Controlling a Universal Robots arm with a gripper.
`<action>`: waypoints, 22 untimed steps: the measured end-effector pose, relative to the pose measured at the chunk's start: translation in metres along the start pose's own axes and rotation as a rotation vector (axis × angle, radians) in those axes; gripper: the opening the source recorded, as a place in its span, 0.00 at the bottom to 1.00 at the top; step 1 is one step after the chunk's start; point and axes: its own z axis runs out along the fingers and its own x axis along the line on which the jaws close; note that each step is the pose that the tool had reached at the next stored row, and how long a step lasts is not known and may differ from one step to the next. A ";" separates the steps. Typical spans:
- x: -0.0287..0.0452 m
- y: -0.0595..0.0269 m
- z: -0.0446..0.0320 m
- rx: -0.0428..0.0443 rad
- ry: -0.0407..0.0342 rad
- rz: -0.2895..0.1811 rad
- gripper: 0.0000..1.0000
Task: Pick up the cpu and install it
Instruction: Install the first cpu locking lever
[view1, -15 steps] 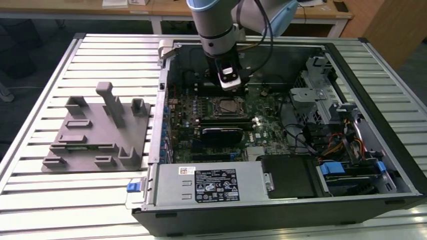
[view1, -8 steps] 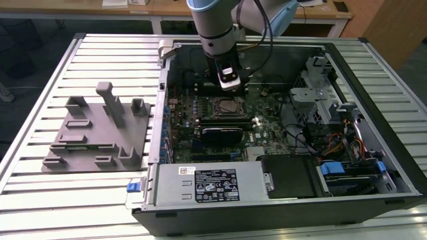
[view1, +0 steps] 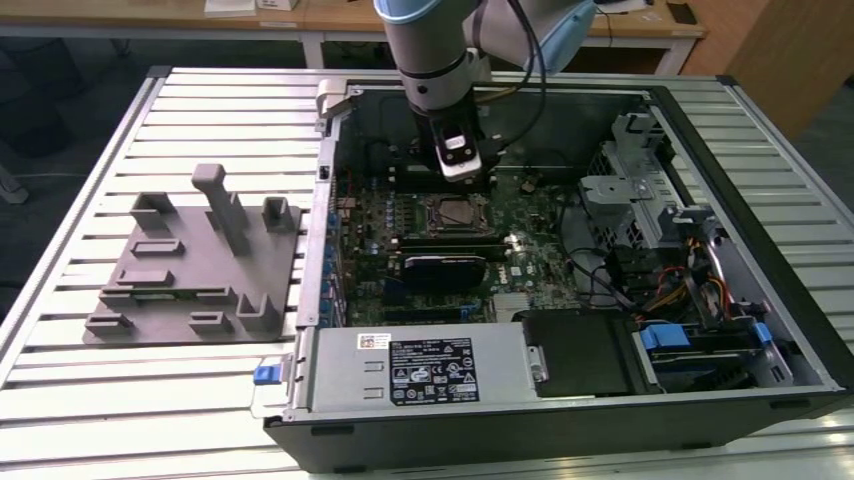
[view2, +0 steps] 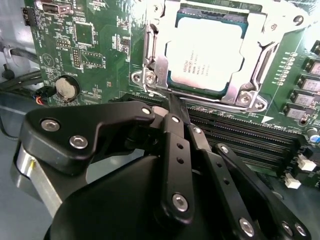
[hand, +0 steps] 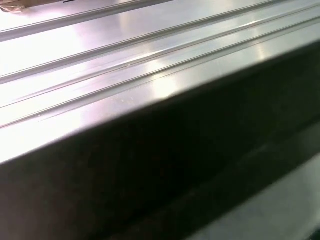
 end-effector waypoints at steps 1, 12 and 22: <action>-0.0006 0.0002 0.0003 0.0001 -0.0001 0.000 0.11; -0.0072 0.0020 0.0026 -0.0010 0.0005 0.001 0.11; -0.0087 -0.0003 0.0013 -0.0051 0.0022 0.002 0.11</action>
